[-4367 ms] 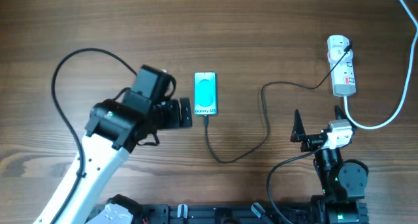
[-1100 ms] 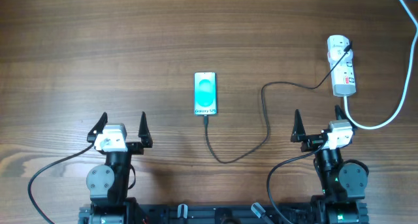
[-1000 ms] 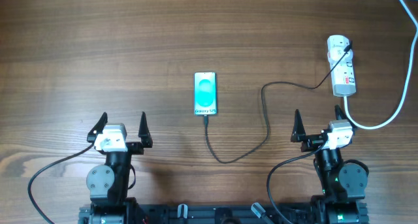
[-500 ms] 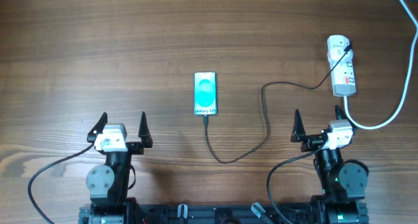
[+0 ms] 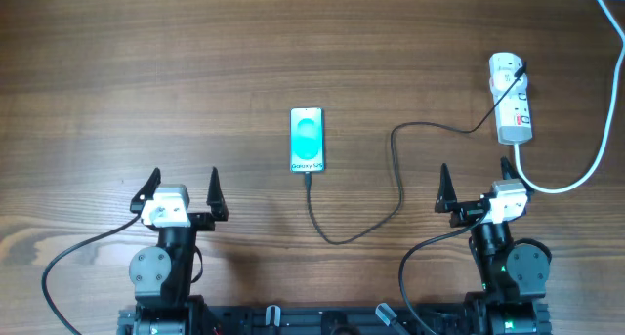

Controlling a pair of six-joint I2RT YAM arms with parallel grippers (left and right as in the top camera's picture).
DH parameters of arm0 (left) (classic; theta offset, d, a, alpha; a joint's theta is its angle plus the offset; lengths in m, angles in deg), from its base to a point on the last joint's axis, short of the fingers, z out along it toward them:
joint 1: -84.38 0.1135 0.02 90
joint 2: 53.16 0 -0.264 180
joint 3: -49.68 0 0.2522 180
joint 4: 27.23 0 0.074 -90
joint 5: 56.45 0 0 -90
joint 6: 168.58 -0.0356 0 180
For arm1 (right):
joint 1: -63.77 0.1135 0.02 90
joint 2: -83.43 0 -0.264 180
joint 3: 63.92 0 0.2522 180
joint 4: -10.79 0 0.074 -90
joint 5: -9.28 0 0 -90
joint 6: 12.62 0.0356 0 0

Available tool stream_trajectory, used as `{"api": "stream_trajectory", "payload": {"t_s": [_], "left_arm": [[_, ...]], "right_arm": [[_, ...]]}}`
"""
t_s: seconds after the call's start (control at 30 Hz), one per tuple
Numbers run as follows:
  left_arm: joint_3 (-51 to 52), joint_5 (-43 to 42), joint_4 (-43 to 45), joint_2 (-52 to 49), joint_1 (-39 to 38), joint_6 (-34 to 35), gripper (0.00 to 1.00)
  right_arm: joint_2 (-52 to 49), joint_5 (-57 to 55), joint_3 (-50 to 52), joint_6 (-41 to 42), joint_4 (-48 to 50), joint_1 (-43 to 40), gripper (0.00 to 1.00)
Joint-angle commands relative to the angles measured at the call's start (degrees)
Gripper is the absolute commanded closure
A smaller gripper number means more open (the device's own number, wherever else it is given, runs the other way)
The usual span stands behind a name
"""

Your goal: Plug charger to phone and switch on socket

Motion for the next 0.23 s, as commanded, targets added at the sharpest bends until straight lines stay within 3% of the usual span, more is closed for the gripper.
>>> {"api": "stream_trajectory", "payload": {"t_s": [0.0,0.2], "left_arm": [[0.37,0.35,-0.07,0.61,-0.15,-1.11,0.0],[0.37,0.33,-0.07,0.61,-0.15,-1.11,0.0]], "right_arm": [[0.35,-0.92,0.15,-0.72,0.07,-0.31,0.0],[0.35,-0.92,0.15,-0.72,0.07,-0.31,0.0]]}}
